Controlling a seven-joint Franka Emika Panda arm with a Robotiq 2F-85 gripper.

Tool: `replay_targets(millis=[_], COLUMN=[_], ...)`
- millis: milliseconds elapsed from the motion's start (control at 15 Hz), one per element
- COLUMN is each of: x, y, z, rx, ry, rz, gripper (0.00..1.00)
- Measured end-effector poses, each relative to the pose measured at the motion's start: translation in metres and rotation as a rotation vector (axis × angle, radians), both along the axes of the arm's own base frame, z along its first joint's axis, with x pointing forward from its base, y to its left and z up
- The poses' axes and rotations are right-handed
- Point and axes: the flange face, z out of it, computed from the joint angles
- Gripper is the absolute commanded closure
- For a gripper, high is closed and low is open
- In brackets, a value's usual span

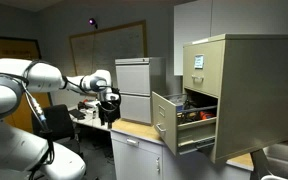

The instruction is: Close the open drawer on the right filing cabinet

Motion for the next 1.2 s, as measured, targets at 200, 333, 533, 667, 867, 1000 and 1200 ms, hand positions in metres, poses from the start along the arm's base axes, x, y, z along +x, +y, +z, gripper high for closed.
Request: replay_targets(millis=[200,333,533,667,867,1000,1200], x=[0.0,0.0,0.0,0.001,0.006,0.018,0.044], y=[0.0,0.0,0.0,0.0,-0.011,-0.025,-0.047], z=[0.001,0.002,0.002,0.001,0.005,0.018,0.048], rx=[0.001,0.001,0.001,-0.002,-0.059,-0.129,-0.243], ry=[-0.005,-0.005,-0.005,-0.003,-0.017,-0.05,-0.117], rz=[0.0,0.0,0.0,0.001,0.002,-0.002,-0.001], gripper=[0.0,0.0,0.0,0.0,0.0,0.0,0.34])
